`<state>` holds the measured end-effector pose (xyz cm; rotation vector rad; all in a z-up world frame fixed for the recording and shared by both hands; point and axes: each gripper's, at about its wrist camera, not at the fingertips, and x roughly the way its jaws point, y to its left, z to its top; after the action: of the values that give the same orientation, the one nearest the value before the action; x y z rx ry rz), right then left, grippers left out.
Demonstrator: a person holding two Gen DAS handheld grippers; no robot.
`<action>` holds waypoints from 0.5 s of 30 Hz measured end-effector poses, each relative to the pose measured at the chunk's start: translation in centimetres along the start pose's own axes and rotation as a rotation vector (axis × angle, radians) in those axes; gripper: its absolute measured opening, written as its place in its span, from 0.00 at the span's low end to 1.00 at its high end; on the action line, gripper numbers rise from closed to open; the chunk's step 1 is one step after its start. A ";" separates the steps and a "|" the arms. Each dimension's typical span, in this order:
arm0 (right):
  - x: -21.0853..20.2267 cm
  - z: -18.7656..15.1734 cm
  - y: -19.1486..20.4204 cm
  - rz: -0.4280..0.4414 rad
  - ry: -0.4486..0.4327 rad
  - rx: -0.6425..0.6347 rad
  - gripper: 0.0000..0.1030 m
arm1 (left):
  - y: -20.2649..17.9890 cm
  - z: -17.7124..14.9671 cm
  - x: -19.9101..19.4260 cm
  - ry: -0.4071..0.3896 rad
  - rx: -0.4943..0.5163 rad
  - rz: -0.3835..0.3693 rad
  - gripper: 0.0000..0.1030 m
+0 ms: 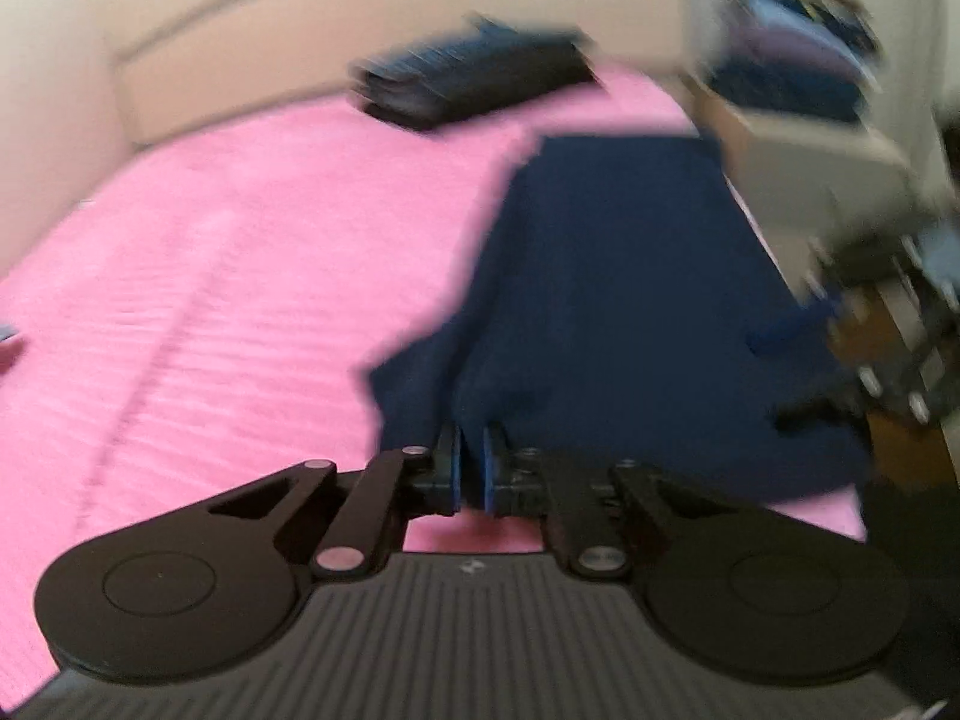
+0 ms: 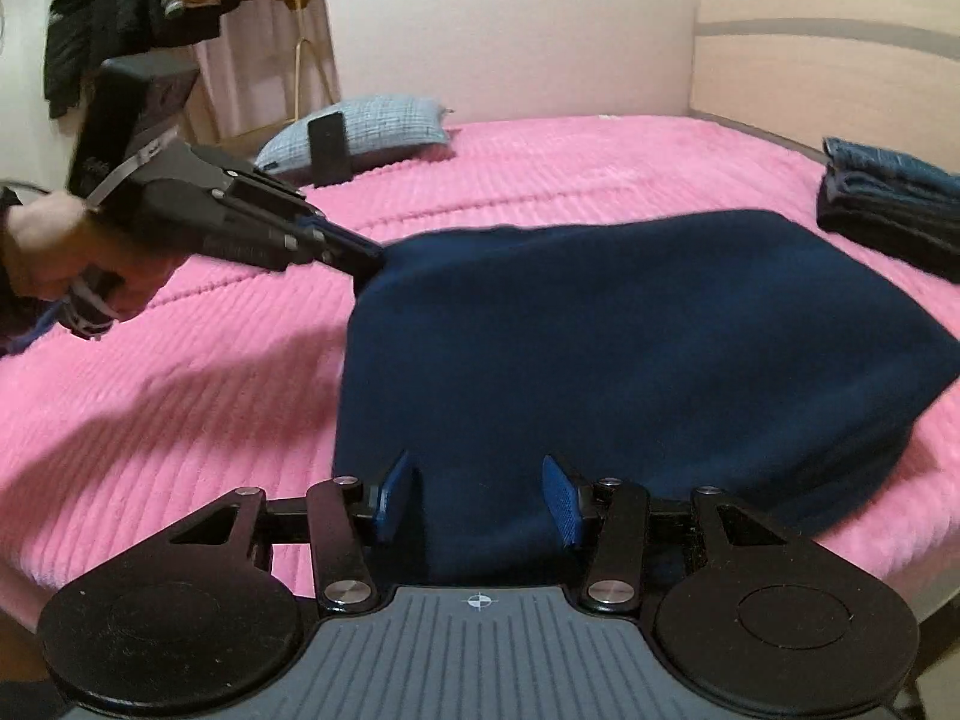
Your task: Fold clothes
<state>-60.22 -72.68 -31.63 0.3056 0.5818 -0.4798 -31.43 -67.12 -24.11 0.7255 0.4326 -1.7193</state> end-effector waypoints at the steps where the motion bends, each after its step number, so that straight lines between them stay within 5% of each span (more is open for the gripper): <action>1: 0.0 0.0 0.1 -0.003 0.002 -0.003 0.46 | 1.1 -0.4 0.3 0.000 -0.037 -0.014 0.07; 5: 0.1 -0.1 0.4 -0.015 0.008 -0.013 0.46 | 2.2 -1.7 1.5 0.012 -0.094 -0.051 0.08; 8: 0.2 -0.1 0.7 -0.024 0.012 -0.020 0.46 | 3.7 -2.2 0.2 -0.016 -0.172 -0.068 0.21; 10: 0.1 -0.2 0.6 -0.028 0.012 -0.016 0.46 | 4.3 -2.5 -1.0 -0.022 -0.202 -0.027 0.10; 13: 0.0 -0.3 0.8 -0.032 0.004 -0.007 0.47 | 5.0 -3.0 -2.8 -0.027 -0.273 -0.006 0.11; 15: 0.1 -0.2 1.0 -0.031 0.001 -0.009 0.51 | 3.8 -3.0 -3.1 -0.022 -0.230 -0.010 0.11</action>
<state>-59.78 -71.77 -31.73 0.2889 0.5902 -0.5065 -26.59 -63.96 -23.92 0.5381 0.6077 -1.6523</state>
